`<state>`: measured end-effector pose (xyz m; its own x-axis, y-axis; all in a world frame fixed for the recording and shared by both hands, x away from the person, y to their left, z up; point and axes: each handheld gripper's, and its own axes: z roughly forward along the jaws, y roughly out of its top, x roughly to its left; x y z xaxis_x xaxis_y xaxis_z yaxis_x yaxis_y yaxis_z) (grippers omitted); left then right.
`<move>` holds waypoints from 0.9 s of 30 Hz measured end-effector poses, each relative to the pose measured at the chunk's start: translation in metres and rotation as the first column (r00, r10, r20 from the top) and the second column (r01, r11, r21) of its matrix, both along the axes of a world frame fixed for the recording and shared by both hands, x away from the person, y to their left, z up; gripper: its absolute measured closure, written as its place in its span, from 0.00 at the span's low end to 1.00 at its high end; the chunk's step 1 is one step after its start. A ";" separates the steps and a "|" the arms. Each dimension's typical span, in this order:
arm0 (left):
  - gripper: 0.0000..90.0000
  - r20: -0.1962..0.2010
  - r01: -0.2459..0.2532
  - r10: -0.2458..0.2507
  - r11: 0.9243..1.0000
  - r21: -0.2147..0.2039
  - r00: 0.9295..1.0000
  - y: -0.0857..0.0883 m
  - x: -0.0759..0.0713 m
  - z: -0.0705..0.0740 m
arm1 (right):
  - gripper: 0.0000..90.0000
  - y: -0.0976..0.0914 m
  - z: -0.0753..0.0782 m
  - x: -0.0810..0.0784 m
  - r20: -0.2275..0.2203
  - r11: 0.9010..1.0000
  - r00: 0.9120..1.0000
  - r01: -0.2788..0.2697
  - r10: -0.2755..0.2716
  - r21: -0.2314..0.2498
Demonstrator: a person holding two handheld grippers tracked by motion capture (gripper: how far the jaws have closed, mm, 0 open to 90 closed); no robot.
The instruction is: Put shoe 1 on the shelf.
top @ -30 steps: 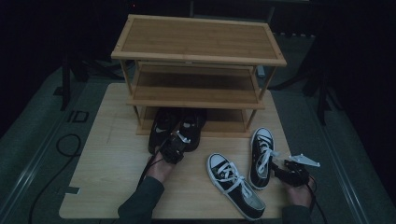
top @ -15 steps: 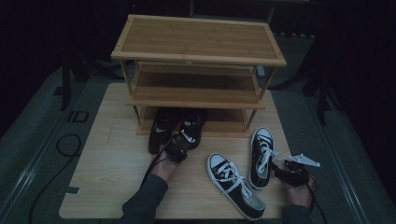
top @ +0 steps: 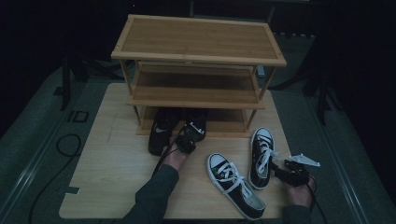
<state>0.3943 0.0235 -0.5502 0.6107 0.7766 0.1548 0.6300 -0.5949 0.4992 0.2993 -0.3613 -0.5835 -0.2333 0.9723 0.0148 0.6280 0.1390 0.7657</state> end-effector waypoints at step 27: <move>0.93 -0.019 0.039 -0.040 0.998 -0.040 0.999 0.011 -0.008 0.001 | 0.43 0.000 0.000 0.000 0.000 1.000 1.000 0.000 0.000 -0.001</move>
